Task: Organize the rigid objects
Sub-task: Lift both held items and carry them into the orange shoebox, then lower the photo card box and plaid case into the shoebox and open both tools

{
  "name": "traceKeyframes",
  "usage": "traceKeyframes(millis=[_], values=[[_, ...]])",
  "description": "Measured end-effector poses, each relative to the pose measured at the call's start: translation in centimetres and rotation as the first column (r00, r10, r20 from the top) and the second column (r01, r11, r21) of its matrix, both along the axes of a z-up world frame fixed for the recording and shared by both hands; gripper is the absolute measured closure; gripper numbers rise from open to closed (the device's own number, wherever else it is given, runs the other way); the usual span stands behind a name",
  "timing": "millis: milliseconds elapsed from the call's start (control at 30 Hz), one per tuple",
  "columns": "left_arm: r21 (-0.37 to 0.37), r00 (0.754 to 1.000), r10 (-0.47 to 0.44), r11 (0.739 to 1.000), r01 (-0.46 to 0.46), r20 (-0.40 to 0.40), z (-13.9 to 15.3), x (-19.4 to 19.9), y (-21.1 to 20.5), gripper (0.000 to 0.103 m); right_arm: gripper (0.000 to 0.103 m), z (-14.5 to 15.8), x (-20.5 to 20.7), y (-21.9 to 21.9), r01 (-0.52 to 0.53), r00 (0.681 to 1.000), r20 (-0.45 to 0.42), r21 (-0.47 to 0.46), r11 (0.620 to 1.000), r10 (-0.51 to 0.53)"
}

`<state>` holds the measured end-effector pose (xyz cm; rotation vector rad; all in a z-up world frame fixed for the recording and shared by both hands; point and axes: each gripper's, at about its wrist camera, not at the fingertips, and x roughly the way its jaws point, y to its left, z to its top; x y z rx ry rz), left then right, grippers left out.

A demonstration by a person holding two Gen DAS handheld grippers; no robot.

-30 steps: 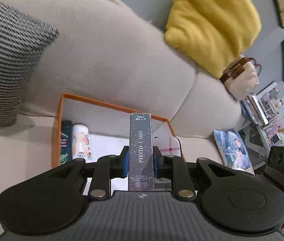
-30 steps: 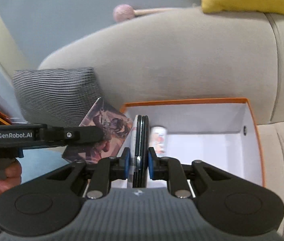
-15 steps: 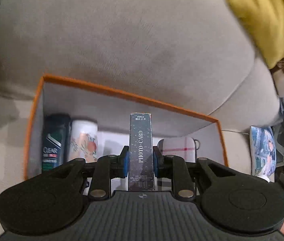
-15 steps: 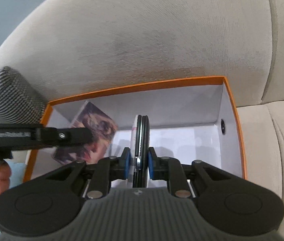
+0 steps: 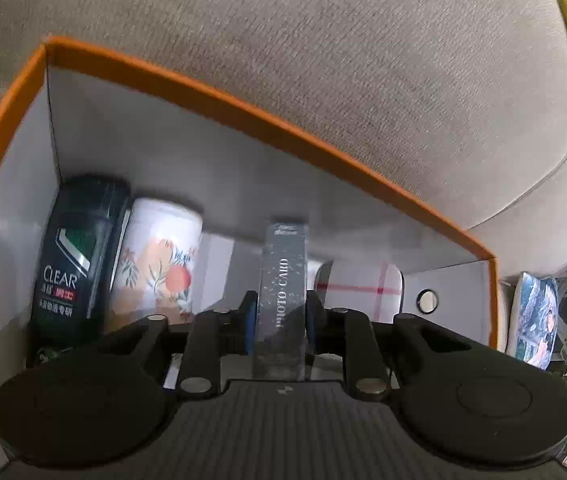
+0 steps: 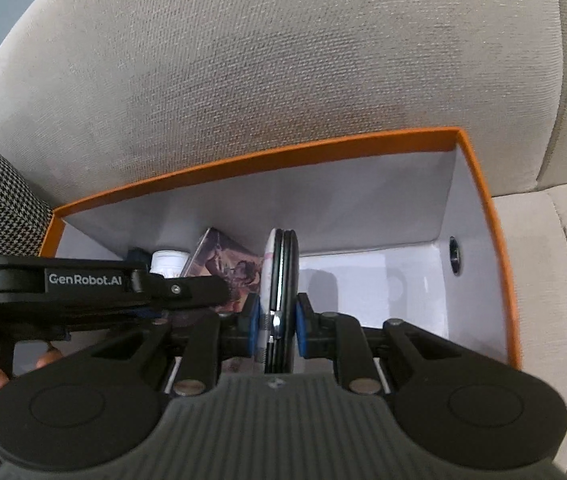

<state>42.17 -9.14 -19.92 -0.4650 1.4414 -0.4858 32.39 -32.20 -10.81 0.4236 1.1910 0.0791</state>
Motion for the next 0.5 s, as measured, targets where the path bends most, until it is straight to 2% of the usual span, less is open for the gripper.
traceKeyframes(millis=[133, 200, 367, 500], values=[[0.073, 0.997, -0.060, 0.996, 0.056, 0.054, 0.9, -0.4, 0.0, 0.073, 0.084, -0.2, 0.0, -0.3, -0.003, 1.000, -0.013, 0.007, 1.000, 0.003], [0.080, 0.992, -0.090, 0.993, 0.083, 0.091, 1.8, -0.7, 0.1, 0.068, 0.084, -0.4, 0.1, -0.1, -0.004, 1.000, -0.011, 0.006, 1.000, 0.004], [0.204, 0.964, -0.186, 0.968, 0.147, 0.191, 3.9, -1.4, -0.1, 0.067, 0.084, -0.4, 0.6, 0.0, -0.006, 1.000, -0.009, 0.013, 1.000, 0.006], [0.194, 0.962, -0.185, 0.970, 0.146, 0.201, 4.3, -1.5, 0.6, 0.067, 0.084, -0.1, 0.0, -1.1, 0.002, 1.000, -0.009, 0.021, 1.000, -0.001]])
